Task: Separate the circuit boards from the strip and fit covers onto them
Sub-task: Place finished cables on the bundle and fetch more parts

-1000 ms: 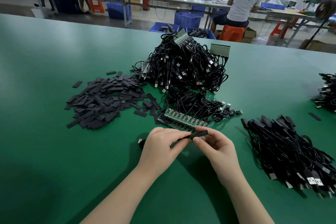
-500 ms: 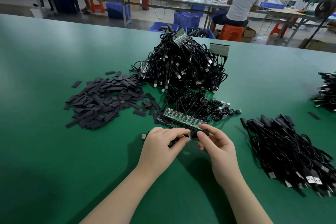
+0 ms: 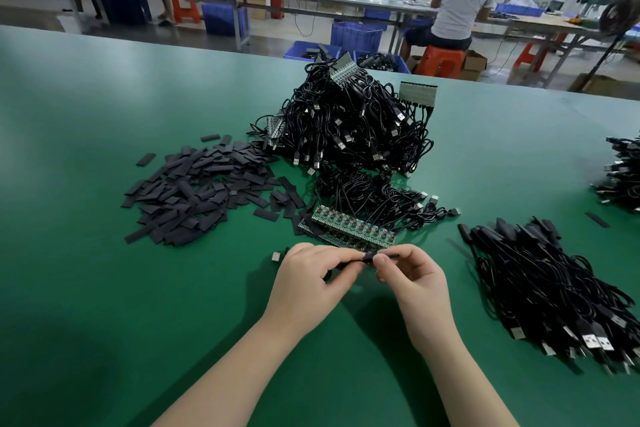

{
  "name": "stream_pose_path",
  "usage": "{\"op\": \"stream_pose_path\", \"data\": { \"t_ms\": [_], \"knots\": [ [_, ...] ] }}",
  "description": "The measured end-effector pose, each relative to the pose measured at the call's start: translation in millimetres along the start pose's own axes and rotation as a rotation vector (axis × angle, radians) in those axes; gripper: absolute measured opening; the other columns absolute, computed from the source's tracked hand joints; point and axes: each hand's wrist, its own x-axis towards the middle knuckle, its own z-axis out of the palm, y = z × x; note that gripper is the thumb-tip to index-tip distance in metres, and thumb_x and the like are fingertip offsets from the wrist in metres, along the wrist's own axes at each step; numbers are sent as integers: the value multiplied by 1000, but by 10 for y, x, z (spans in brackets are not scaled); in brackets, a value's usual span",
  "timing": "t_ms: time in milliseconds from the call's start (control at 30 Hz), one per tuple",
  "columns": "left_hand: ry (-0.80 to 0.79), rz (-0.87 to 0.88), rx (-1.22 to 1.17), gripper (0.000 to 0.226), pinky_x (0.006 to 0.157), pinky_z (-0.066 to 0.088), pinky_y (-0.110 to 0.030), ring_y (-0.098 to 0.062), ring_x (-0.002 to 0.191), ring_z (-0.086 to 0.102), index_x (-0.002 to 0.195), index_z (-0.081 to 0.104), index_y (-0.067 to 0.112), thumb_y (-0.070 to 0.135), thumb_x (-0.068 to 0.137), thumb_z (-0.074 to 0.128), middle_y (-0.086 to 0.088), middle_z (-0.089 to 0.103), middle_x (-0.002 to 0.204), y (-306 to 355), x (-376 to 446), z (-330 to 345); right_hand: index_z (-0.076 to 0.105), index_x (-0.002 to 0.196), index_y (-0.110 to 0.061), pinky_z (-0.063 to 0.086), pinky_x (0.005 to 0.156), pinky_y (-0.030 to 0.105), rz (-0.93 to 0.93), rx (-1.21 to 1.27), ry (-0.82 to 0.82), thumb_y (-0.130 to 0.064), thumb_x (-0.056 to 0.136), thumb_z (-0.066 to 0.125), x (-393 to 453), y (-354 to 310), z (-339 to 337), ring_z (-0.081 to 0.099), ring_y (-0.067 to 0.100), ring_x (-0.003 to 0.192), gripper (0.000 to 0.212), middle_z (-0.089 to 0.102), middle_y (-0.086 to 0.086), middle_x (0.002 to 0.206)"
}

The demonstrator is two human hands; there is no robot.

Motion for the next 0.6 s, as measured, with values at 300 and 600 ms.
{"op": "stream_pose_path", "data": {
  "t_ms": [300,600],
  "knots": [
    [-17,38,29,19,84,42,-23,1,81,63,101,76,28,35,84,70,18,73,91,8,11,-10,77,87,-28,52,65,21,41,76,1,-33,71,75,-13,-6,-4,60,10,64,16,71,-3,74],
    [23,86,53,24,83,41,-24,-4,84,66,101,77,22,35,88,62,13,74,93,-14,22,-31,79,87,-26,53,72,18,55,55,-98,-21,71,79,-5,-17,-19,65,5,75,17,76,-4,89]
  ]
}}
